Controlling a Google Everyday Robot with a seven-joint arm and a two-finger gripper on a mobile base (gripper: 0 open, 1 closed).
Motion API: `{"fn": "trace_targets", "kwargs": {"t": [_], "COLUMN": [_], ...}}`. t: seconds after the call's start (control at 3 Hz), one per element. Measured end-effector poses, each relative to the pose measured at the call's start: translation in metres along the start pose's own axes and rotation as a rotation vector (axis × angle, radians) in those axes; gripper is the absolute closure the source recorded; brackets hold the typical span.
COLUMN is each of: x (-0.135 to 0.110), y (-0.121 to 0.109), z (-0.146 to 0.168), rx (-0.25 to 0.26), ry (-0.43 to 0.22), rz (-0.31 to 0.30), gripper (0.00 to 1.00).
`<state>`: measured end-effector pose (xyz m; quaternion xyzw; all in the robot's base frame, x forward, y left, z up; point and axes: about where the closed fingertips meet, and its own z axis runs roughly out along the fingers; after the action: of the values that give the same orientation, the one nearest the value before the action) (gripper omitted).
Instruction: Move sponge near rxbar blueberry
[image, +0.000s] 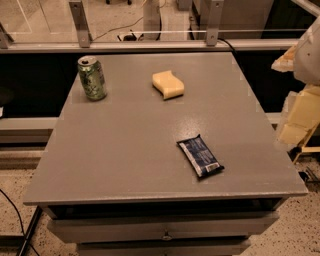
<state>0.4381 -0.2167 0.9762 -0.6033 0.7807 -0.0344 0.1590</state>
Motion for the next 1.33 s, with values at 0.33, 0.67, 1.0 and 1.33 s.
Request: {"fn": "trace_targets", "kwargs": {"t": [0.33, 0.67, 1.0, 1.33], "x": [0.000, -0.037, -0.141, -0.215], "y": [0.000, -0.018, -0.055, -0.082], "z": [0.000, 0.018, 0.070, 0.104], "rx": [0.000, 0.016, 0.041, 0.081], "ry": [0.000, -0.085, -0.292, -0.421], "rz": [0.000, -0.024, -0.063, -0.057], "gripper": [0.00, 0.00, 0.00, 0.00]}}
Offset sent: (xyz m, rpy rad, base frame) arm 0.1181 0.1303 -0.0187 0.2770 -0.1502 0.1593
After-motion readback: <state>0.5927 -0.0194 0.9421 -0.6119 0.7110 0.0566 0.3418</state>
